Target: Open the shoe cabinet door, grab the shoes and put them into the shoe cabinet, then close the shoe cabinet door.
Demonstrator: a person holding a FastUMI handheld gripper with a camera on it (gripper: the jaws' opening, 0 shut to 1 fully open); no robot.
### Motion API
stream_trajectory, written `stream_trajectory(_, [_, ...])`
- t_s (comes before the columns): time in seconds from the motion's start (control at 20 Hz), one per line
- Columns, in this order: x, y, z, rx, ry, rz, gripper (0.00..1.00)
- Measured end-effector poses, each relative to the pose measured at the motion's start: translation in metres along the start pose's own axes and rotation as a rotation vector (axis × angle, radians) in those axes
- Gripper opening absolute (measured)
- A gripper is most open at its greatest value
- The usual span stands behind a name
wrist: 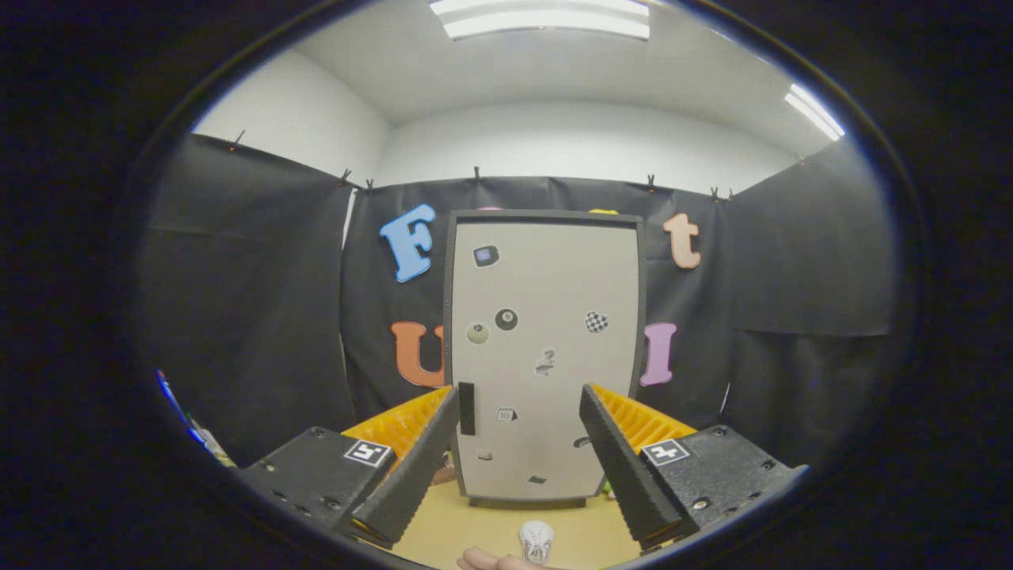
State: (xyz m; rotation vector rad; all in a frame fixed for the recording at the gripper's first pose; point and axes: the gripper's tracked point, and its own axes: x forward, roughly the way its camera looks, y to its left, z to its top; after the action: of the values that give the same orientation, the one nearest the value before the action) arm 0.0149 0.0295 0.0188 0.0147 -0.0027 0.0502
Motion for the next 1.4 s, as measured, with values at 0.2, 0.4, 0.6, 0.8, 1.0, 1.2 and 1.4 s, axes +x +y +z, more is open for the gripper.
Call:
stream_trajectory(0.2, [0.012, 0.007, -0.007, -0.004, 0.009, 0.016, 1.00])
stream_trajectory(0.4, [0.042, 0.020, -0.027, 0.001, 0.030, 0.040, 1.00])
stream_trajectory(0.6, [0.092, 0.032, -0.051, 0.017, 0.055, 0.065, 1.00])
stream_trajectory(0.8, [0.158, 0.044, -0.079, 0.034, 0.083, 0.089, 1.00])
stream_trajectory(1.0, [0.229, 0.059, -0.127, 0.050, 0.150, 0.112, 1.00])
stream_trajectory(1.2, [0.279, 0.078, -0.151, 0.035, 0.160, 0.153, 1.00])
stream_trajectory(1.4, [0.311, 0.088, -0.164, 0.024, 0.174, 0.149, 0.98])
